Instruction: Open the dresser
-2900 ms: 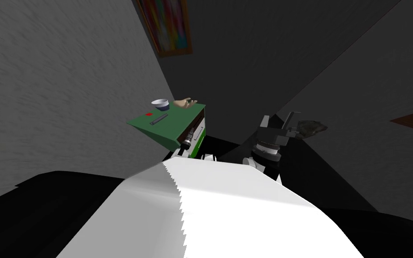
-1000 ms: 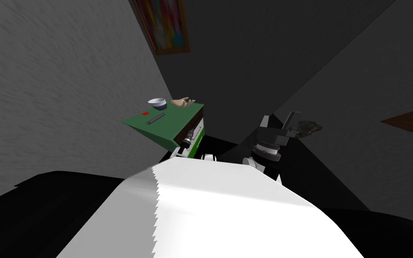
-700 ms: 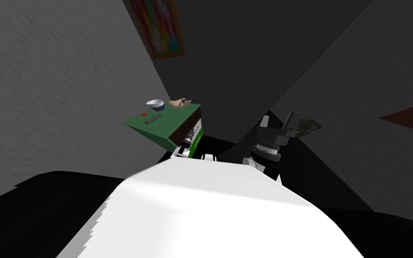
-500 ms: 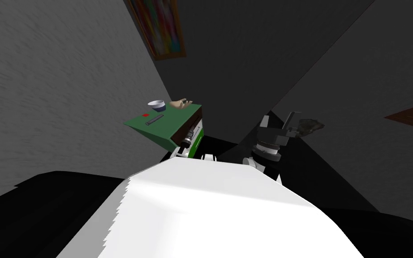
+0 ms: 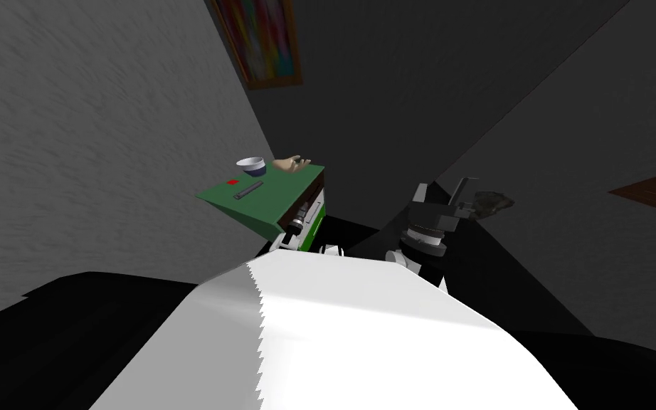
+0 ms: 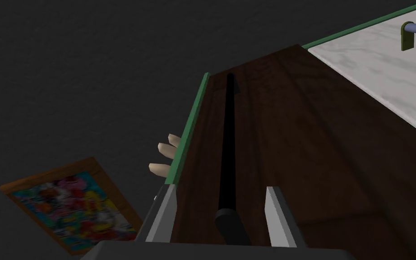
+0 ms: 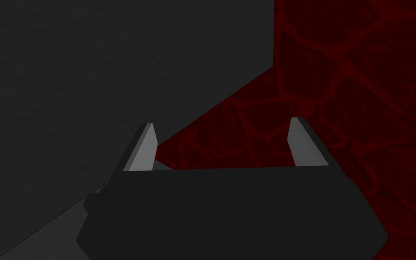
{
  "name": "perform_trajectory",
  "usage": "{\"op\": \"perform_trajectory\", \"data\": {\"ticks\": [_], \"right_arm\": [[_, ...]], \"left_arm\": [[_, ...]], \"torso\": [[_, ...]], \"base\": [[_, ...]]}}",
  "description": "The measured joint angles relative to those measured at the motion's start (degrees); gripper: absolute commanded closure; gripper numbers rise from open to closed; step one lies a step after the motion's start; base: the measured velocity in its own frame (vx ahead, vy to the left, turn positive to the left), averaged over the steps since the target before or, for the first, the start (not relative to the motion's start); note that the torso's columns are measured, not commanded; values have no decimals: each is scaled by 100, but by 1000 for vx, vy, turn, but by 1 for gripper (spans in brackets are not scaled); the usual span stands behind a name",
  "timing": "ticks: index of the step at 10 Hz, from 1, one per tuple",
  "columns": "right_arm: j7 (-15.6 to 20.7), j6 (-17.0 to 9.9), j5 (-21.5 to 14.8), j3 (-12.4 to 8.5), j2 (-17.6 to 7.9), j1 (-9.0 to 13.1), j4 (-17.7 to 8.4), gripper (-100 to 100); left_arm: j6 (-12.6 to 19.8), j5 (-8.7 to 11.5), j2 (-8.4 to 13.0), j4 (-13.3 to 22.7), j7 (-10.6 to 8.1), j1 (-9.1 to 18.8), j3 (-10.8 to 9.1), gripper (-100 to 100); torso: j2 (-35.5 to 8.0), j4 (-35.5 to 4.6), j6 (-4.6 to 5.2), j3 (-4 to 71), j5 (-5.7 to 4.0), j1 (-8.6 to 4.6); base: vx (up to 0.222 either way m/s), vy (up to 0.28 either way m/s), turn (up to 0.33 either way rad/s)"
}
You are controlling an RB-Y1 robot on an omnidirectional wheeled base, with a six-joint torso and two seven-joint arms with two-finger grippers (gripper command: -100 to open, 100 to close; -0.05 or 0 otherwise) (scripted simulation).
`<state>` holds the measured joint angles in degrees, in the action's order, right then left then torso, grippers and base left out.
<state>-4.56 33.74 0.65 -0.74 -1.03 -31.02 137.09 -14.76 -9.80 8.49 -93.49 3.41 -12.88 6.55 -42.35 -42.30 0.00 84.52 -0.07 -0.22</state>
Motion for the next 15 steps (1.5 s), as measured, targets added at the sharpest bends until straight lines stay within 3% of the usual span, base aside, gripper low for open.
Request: {"op": "perform_trajectory", "data": {"ticks": [2, 5, 8, 11, 13, 14, 15], "right_arm": [[0, 0, 0, 2, 2, 1, 0, 0], [0, 0, 0, 1, 1, 0, 0, 0], [0, 0, 0, 1, 1, 0, 0, 0], [0, 0, 0, 1, 1, 0, 0, 0], [0, 0, 0, 1, 2, 0, 0, 0], [0, 0, 0, 1, 1, 1, 0, 0], [0, 0, 0, 1, 0, 1, 0, 0]], "left_arm": [[46, -11, -39, -29, 15, -22, 12, 100], [117, -28, -98, -54, 35, -78, 63, 100], [120, -59, -155, -134, 74, -128, 86, 100], [126, -86, -219, -136, 108, -138, 127, 100], [137, -104, -248, -180, 130, -170, 141, 100], [130, -118, -280, -190, 147, -181, 151, -100], [232, -123, -268, -346, 139, -222, 176, -100]], "torso": [[-28, -13, 5, -15, -12, -36], [-10, -22, -4, -3, 4, 50], [-24, -13, 1, -12, -4, -6], [-30, -25, -15, -15, 3, 49], [-27, -18, -5, -13, -5, -3], [-32, -21, -6, -16, -5, 5], [-17, -12, -5, -9, 8, 47]], "base": [[-49, -191, 3], [-22, -124, 1], [-43, -169, 9], [-33, -128, -11], [-39, -185, 15], [-18, -71, -20], [4, 16, -28]]}}
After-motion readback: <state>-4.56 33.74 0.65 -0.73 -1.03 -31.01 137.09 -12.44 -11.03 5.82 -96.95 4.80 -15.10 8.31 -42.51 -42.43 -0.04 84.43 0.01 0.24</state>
